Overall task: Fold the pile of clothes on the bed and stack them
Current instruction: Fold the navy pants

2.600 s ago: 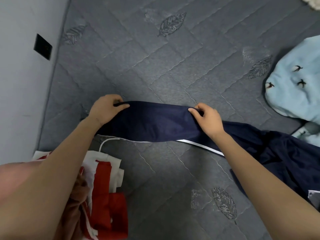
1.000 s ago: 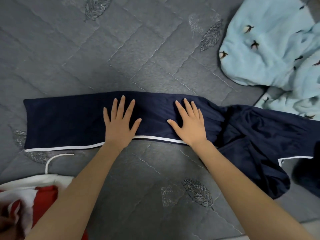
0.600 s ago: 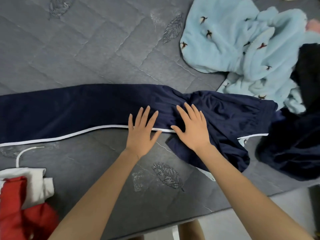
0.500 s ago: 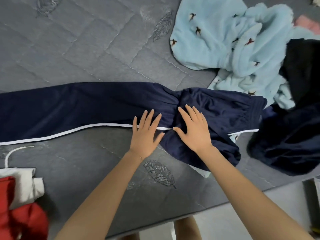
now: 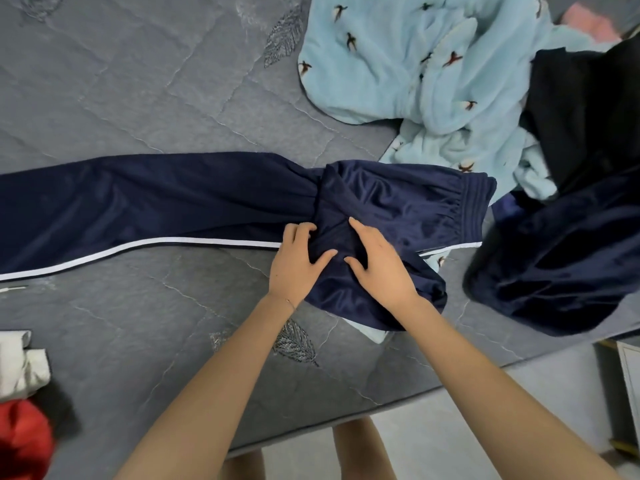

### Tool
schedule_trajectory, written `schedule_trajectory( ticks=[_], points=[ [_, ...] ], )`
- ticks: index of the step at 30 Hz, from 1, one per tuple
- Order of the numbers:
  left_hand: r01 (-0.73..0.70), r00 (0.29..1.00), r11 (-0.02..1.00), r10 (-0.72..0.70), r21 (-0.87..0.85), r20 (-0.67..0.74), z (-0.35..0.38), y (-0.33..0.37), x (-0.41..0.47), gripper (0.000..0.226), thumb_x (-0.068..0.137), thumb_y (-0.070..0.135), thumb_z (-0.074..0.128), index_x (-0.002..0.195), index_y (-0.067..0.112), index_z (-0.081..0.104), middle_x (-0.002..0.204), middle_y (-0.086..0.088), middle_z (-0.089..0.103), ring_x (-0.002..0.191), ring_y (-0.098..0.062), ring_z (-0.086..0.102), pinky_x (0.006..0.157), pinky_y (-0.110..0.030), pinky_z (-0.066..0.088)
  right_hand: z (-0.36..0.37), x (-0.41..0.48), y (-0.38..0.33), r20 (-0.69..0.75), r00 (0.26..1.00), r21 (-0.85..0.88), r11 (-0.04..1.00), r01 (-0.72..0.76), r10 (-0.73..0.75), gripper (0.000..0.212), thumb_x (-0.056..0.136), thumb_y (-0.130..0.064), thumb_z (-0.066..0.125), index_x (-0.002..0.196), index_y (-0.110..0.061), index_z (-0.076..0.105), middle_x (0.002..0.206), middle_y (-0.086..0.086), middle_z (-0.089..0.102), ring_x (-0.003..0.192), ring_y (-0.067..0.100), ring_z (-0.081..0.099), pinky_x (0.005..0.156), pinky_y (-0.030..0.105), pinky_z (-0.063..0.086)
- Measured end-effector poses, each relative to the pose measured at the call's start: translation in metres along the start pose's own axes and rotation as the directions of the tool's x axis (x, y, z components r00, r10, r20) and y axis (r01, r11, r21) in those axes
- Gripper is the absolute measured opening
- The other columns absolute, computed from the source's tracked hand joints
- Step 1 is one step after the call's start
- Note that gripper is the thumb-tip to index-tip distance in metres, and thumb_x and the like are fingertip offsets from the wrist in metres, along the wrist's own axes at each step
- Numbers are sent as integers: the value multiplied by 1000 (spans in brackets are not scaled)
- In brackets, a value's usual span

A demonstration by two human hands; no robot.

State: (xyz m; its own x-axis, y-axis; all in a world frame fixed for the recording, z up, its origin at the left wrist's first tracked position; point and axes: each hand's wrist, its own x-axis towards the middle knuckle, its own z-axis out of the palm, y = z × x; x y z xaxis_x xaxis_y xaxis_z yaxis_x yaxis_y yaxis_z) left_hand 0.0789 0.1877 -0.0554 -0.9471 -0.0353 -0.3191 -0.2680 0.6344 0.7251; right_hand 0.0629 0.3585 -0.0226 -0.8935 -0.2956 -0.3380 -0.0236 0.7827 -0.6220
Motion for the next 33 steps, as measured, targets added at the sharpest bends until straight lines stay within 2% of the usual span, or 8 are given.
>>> schedule_trajectory(
  ticks=[2, 6, 12, 14, 18, 24, 28, 33],
  points=[
    [39, 999, 997, -36, -72, 34, -6, -3, 2, 42, 87, 38, 70, 114, 11, 53, 110, -1, 54, 93, -9, 51, 76, -24, 44, 3, -1, -7, 19, 998, 83, 995, -61, 60, 61, 94, -12, 63, 150, -13, 36, 145, 6, 46, 132, 17, 44, 106, 14, 27],
    [40, 996, 987, -27, -158, 82, -28, -11, 1, 19, 91, 30, 67, 92, 15, 56, 76, 7, 56, 69, -6, 49, 66, -25, 39, 11, 4, -24, -39, 998, 70, 997, -41, 44, 41, 93, -9, 63, 133, -5, 54, 130, 9, 60, 118, 21, 56, 98, 16, 36],
    [-9, 991, 948, -33, -320, -127, -85, -33, -8, 14, 95, 20, 62, 85, 15, 54, 74, 7, 54, 72, -8, 50, 71, -28, 43, 31, 21, -68, 0, 1000, -51, 999, 9, -9, 11, 96, -27, 61, 93, -17, 57, 85, -7, 55, 79, 15, 54, 66, 28, 35],
    [-7, 976, 943, -66, -332, -206, -110, -46, -7, 13, 95, 18, 61, 86, 13, 55, 75, 7, 55, 73, -13, 52, 73, -28, 45, 41, 26, -84, -15, 1000, -92, 996, -1, 0, 15, 96, -29, 60, 96, -13, 61, 87, -5, 61, 79, 17, 56, 63, 30, 35],
    [2, 932, 939, -127, -345, -341, -169, -77, -7, 10, 95, 15, 62, 86, 15, 57, 78, 16, 55, 75, 1, 53, 77, -17, 45, 60, 41, -114, -33, 998, -135, 990, -48, 44, 16, 96, -26, 59, 99, -12, 64, 91, 1, 67, 83, 22, 60, 62, 29, 33],
    [117, 871, 923, -272, -367, -408, -238, -132, -12, 4, 96, 18, 60, 98, 14, 62, 89, 19, 59, 83, 11, 56, 85, -8, 44, 100, 74, -171, -67, 998, -202, 979, -24, 10, 19, 98, -25, 55, 105, -10, 64, 94, 8, 70, 90, 29, 63, 63, 33, 37],
    [198, 820, 901, -368, -387, -438, -272, -166, -16, 18, 97, 22, 60, 111, 12, 63, 104, 9, 61, 99, -5, 57, 91, -16, 45, 125, 97, -208, -78, 997, -183, 982, -38, 24, 24, 99, -32, 54, 108, -13, 67, 97, 4, 71, 92, 27, 63, 66, 31, 36],
    [237, 788, 890, -410, -389, -459, -302, -212, -16, 14, 97, 24, 59, 101, 11, 62, 98, 4, 63, 95, -11, 59, 87, -20, 47, 149, 117, -241, -18, 999, -178, 984, -32, 29, 23, 99, -25, 54, 116, -14, 65, 107, 6, 70, 98, 28, 63, 75, 33, 43]
  ],
)
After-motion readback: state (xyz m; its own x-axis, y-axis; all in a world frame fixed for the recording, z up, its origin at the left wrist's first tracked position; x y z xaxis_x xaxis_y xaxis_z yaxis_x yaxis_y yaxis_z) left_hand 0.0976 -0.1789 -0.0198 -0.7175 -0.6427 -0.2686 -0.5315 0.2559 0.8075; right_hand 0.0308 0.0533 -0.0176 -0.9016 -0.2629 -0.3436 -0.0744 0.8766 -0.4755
